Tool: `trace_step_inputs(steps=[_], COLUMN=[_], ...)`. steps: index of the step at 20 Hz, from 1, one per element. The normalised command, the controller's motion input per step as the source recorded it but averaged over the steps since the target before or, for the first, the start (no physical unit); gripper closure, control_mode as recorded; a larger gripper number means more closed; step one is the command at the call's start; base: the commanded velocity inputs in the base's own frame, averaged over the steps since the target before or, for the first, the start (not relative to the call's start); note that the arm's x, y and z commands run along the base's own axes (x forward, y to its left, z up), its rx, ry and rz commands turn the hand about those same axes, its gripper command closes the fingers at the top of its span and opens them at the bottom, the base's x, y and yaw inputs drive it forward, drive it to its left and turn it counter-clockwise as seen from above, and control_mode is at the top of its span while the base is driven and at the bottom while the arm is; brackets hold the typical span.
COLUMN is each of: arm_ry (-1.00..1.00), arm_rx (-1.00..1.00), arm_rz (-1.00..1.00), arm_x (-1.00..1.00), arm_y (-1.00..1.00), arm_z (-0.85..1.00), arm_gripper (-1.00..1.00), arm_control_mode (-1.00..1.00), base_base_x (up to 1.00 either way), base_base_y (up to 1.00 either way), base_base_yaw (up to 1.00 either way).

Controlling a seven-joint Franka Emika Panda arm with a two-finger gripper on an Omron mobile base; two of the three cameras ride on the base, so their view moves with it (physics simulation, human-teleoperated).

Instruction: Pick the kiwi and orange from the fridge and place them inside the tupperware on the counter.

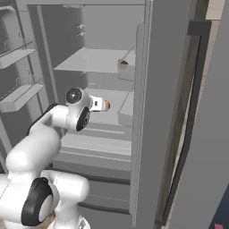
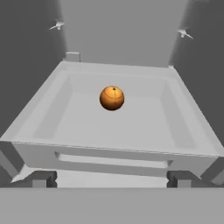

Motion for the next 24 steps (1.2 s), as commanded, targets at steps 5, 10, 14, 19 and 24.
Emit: trace_step_inputs(steps=[5, 10, 14, 19, 24], arm_ry=[-0.04, 0.00, 0.03, 0.03, 0.00], arm_rx=[0.00, 0.00, 0.00, 0.00, 0.00], arm_rz=[0.00, 0.00, 0.00, 0.00, -0.01], arm_x=[0.29, 0.36, 0.36, 0.33, 0.31], arm_y=[0.00, 0.01, 0.03, 0.03, 0.07], arm_z=[-0.35, -0.18, -0.11, -0.02, -0.06], arm_gripper=[-1.00, -1.00, -1.00, -1.00, -1.00], arm_control_mode=[-1.00, -1.00, -1.00, -1.00, -1.00], base_base_x=[0.00, 0.00, 0.00, 0.00, 0.00], base_base_y=[0.00, 0.00, 0.00, 0.00, 0.00], base_base_yaw=[0.00, 0.00, 0.00, 0.00, 0.00])
